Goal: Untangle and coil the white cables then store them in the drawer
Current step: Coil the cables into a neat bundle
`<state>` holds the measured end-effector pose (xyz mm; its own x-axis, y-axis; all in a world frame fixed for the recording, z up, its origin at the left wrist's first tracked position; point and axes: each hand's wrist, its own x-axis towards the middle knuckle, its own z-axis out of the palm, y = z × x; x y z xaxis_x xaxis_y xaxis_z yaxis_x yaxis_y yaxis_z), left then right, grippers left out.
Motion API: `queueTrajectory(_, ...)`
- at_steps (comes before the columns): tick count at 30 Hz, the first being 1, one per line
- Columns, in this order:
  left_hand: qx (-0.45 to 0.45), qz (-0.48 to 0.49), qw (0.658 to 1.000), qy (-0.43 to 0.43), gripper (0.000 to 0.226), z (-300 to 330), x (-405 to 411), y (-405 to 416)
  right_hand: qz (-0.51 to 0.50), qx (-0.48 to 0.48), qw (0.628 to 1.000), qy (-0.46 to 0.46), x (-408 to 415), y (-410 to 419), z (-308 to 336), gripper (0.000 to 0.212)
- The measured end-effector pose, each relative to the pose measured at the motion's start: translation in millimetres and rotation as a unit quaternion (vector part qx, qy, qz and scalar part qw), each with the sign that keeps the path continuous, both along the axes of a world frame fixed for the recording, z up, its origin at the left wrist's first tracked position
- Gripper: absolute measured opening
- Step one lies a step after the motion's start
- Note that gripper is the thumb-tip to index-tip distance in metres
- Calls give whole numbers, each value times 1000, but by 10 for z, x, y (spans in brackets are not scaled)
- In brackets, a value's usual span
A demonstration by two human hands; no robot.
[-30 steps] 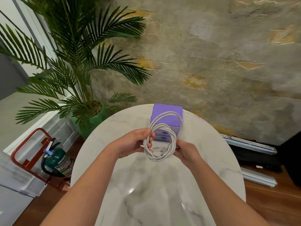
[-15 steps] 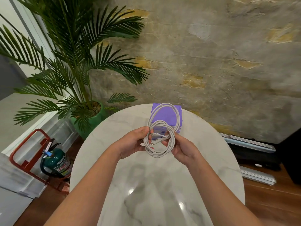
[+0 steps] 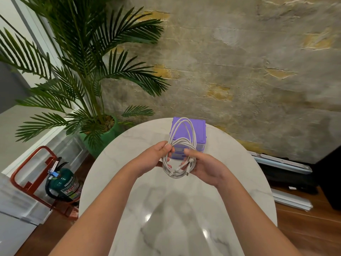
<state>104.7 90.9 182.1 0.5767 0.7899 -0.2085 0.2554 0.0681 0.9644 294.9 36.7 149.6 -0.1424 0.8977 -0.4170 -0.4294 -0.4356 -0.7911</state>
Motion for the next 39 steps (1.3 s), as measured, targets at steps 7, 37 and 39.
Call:
queueTrajectory(7,144,-6,986,87,19,-54,64,7,-27,-10,971,-238,-148,31,-90,44)
queueTrajectory(37,238,89,953,165,14,-308,23,126,49,0,886,-461,-428,-102,-84,29)
queueTrajectory(39,236,108,950,176,20,-323,-21,165,27,47,908,-416,-442,-137,-108,32)
